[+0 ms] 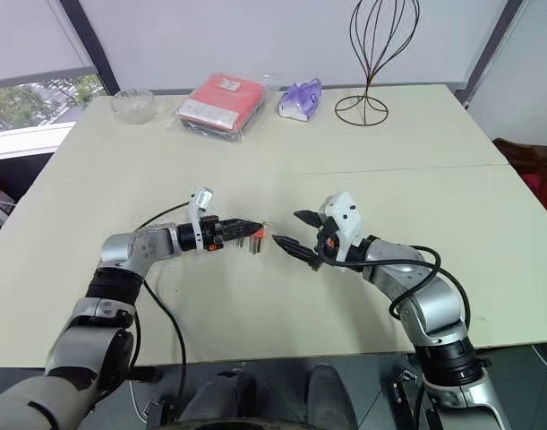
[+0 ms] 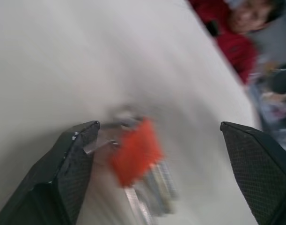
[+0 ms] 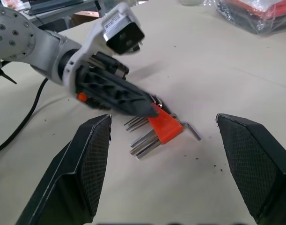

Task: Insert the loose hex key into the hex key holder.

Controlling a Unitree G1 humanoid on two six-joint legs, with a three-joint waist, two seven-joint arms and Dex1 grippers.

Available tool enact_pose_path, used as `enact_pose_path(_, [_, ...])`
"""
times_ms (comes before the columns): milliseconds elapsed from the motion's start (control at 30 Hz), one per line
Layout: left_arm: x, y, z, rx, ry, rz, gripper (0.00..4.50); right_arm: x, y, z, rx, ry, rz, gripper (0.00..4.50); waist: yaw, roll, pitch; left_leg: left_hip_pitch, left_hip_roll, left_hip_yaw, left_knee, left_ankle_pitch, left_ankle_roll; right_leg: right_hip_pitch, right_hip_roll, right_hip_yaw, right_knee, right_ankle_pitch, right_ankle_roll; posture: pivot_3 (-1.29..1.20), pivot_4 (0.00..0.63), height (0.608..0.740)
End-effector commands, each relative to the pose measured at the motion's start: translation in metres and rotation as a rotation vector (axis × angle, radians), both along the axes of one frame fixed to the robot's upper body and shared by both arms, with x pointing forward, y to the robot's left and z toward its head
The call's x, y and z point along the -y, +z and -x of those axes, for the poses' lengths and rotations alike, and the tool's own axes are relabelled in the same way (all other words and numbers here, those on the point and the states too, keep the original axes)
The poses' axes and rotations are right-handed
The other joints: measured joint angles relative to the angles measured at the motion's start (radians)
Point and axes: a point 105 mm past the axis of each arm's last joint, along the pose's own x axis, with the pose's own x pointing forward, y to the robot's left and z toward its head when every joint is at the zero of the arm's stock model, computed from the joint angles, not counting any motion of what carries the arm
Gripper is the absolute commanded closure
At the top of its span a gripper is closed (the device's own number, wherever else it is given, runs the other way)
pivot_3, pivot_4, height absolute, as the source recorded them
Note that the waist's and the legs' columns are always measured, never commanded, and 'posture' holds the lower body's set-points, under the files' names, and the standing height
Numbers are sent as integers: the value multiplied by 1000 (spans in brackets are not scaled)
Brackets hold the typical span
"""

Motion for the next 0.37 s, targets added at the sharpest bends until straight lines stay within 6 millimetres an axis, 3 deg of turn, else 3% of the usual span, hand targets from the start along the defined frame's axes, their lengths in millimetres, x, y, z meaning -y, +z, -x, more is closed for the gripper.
enact_pose_path(33, [-52, -9, -2, 64, 171, -256, 39, 6, 5, 6, 26, 6, 26, 800, -11, 0, 0, 0, 0, 0, -2, 0, -1, -1, 0, 0, 0, 0, 0, 0, 150, 740])
enact_pose_path(167, [-69, 11, 9, 260, 186, -413, 39, 10, 2, 9, 7, 13, 33, 800, -20, 0, 0, 0, 0, 0, -7, 1, -3, -5, 0, 1, 0, 0, 0, 0, 150, 740])
enact_pose_path(367, [-69, 50, 26, 436, 279, -295, 39, 22, 6, -8, 80, -91, 29, 800, 7, -1, 1, -3, -1, 0, -5, 1, -2, -6, -1, 1, -2, 0, 0, 0, 150, 740])
